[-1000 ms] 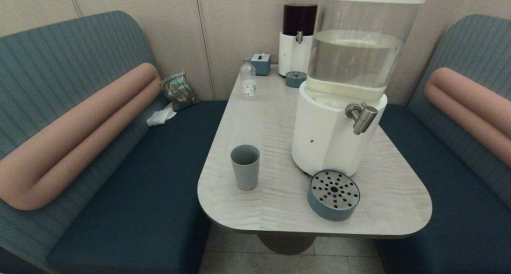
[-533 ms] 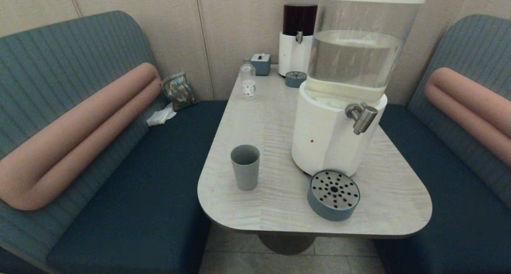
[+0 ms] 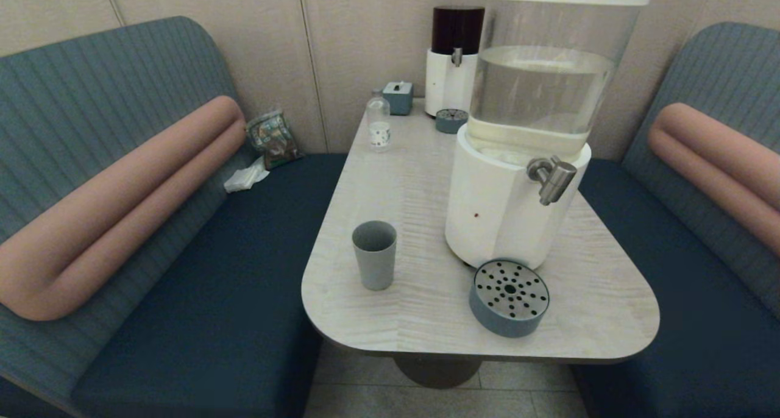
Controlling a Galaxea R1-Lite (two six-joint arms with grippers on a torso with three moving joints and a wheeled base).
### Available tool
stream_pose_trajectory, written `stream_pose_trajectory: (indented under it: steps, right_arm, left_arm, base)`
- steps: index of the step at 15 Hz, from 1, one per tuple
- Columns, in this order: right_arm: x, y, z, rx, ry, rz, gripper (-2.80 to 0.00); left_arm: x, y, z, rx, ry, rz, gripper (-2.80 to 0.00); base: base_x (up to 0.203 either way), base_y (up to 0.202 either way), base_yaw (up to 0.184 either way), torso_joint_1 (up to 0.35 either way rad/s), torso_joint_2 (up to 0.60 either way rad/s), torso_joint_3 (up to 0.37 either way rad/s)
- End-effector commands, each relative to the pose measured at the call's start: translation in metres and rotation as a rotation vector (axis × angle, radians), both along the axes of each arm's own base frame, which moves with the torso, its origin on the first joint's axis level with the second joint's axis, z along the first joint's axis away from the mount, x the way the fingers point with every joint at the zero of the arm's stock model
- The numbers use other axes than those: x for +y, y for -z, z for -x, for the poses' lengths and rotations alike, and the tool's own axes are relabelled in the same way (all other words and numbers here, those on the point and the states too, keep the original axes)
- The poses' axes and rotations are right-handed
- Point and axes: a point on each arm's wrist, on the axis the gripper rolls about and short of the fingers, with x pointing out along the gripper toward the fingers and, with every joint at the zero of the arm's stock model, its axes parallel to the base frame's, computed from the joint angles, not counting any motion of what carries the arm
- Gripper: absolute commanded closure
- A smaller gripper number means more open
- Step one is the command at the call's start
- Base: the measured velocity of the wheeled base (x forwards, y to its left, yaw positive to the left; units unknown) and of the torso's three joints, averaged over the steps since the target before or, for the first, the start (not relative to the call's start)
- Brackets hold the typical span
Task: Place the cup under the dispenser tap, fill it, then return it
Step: Pick up the cup
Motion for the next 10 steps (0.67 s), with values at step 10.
stream_pose_trajectory:
  steps: [10]
  right_arm:
    - [0.000, 0.000, 0.000, 0.000, 0.000, 0.000, 0.00]
  left_arm:
    - [-0.002, -0.105, 0.019, -0.108, 0.071, 0.009, 0.00]
  base:
    - [0.000, 0.000, 0.000, 0.000, 0.00, 0.000]
